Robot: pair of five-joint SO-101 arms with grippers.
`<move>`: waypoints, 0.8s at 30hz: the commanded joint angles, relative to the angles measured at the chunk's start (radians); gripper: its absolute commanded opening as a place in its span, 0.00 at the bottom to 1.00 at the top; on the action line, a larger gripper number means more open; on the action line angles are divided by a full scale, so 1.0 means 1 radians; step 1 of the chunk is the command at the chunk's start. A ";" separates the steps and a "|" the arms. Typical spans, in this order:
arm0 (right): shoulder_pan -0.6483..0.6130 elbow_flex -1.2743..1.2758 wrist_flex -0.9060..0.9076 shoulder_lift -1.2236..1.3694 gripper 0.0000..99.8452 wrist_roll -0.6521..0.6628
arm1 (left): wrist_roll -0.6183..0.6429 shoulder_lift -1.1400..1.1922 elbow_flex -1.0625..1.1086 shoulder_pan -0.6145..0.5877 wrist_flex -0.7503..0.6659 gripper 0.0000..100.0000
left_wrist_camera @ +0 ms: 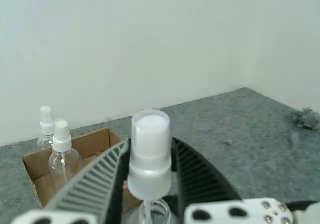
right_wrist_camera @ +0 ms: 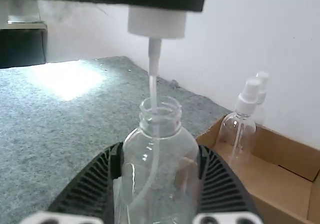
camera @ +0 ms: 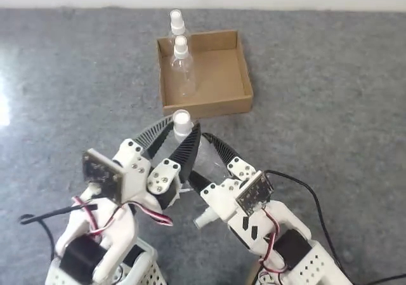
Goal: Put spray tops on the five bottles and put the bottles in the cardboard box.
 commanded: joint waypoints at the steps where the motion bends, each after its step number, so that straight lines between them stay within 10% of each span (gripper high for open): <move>1: 0.013 -0.008 -0.016 -0.022 0.04 0.023 | -0.017 0.002 0.033 0.032 -0.071 0.01; 24: 0.079 -0.008 -0.024 -0.024 0.04 0.020 | -0.083 -0.005 0.124 0.041 -0.135 0.16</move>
